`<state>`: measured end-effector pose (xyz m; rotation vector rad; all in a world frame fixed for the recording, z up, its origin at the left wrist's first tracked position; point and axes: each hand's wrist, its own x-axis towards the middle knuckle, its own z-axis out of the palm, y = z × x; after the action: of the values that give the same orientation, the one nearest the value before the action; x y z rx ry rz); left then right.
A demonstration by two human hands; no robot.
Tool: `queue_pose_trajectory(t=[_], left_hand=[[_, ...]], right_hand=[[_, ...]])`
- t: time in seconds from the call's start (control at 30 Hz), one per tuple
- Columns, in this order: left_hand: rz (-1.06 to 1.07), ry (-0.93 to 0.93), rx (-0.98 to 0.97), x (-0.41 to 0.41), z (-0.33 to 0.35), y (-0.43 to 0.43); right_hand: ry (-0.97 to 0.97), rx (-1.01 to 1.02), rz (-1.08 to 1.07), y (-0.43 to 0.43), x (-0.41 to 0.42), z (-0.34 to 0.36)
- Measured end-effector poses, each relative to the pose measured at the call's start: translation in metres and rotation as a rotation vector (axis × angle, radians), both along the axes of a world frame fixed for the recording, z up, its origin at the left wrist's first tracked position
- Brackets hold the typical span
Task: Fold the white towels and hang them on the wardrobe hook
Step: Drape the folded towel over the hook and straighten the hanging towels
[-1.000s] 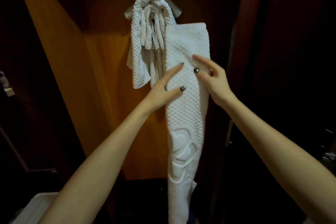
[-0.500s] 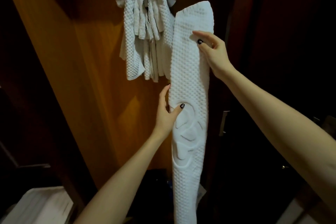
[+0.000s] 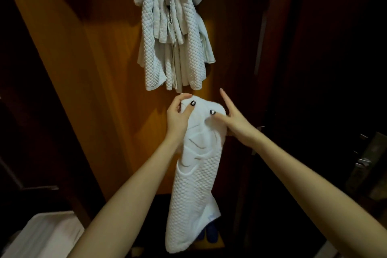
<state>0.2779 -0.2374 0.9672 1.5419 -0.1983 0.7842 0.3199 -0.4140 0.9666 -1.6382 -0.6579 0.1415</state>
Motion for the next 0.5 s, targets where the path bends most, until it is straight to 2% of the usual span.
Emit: queue_pose_trajectory(t=[0.1,0.17,0.27,0.33,0.43,0.5], left_hand=[[-0.042,0.087,-0.053,0.002,-0.007,0.013],[-0.149,0.141,-0.060,0.000,-0.008,0.021],[-0.330,0.237,0.177,-0.008,-0.008,0.032],[-0.317,0.215,0.244,-0.011,-0.007,0.031],[-0.217,0.117,0.039,-0.009,-0.005,0.020],[-0.150,0.084,-0.065,-0.006,0.002,0.014]], right_hand=[[-0.093,-0.042,-0.005,0.004,-0.008,-0.011],[-0.143,0.007,-0.069,0.007,-0.007,-0.008],[-0.100,0.188,-0.108,0.008,0.000,0.002],[-0.032,0.251,-0.100,0.007,0.005,0.007],[0.118,0.253,-0.106,0.005,0.007,0.006],[0.085,0.154,-0.075,0.000,0.004,-0.007]])
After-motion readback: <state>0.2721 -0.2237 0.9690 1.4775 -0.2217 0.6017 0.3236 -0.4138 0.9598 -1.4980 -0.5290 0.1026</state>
